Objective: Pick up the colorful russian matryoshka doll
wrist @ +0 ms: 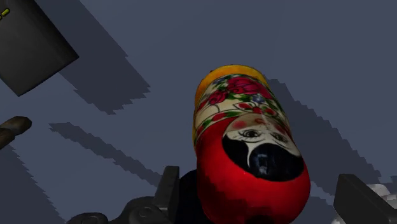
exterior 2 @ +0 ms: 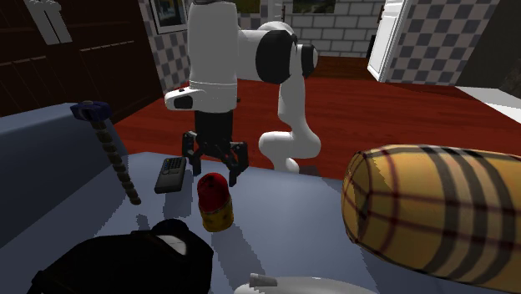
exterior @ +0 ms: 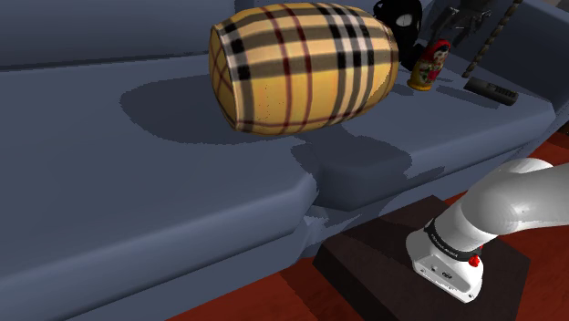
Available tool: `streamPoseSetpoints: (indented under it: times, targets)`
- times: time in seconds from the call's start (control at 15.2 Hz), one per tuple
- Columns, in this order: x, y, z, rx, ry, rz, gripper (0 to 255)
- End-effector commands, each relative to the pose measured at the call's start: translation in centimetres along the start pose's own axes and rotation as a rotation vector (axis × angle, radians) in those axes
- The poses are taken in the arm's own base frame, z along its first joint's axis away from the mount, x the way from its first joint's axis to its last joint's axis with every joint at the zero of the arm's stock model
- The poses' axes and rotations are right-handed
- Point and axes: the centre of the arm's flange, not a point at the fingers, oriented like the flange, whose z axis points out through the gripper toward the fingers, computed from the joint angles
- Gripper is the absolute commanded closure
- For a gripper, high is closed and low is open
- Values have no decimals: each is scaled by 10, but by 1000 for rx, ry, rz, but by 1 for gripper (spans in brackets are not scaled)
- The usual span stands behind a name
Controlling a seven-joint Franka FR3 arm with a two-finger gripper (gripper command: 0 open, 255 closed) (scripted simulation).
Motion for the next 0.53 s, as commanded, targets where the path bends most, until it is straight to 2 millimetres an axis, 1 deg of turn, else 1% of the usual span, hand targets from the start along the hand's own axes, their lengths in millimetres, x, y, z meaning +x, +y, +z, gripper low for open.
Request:
streamPoseSetpoints:
  times: [0.0,0.07,0.46]
  targets:
    - [-1,0,4,0,0,0,0]
    - [0,0,4,0,0,0,255]
    - [0,0,4,0,0,0,255]
